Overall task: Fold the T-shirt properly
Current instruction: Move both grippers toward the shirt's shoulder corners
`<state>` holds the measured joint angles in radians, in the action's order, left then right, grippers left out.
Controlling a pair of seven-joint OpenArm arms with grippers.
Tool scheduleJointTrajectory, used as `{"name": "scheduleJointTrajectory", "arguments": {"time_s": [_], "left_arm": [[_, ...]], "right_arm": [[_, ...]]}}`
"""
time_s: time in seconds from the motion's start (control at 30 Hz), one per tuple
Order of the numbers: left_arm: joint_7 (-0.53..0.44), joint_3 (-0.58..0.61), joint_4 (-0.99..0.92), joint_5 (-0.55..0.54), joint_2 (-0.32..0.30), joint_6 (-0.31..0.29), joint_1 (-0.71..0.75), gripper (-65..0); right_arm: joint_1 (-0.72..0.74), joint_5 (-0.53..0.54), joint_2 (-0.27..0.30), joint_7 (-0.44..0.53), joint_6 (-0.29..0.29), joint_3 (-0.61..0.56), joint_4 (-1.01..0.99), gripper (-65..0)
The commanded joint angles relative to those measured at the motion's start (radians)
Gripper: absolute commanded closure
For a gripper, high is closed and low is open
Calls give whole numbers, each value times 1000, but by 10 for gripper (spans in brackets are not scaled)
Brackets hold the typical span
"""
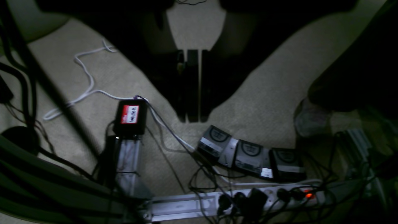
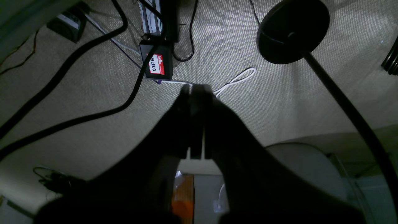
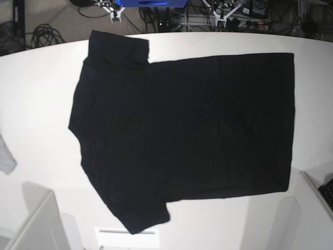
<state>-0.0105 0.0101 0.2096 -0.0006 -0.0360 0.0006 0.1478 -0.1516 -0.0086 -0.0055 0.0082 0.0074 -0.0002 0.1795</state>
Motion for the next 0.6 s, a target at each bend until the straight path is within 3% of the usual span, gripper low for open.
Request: {"name": "scheduleJointTrajectory", "arguments": {"time_s": [0.0,0.23,0.4,0.57], "left_arm": [[2,1,3,6,-3,5,8,0],[2,1,54,1,-8,5,46,0],[2,1,213,6,-21,5,144,0],[2,1,351,-5,-46,5,253,0]], "right_arm": [[-9,-1,6,6,-1,2,15,0],[-32,2,20,6,-1,4,67,0],[-65,2,20,6,-1,1,73,0],[-177,3,20,0,-1,4,223,0]]}}
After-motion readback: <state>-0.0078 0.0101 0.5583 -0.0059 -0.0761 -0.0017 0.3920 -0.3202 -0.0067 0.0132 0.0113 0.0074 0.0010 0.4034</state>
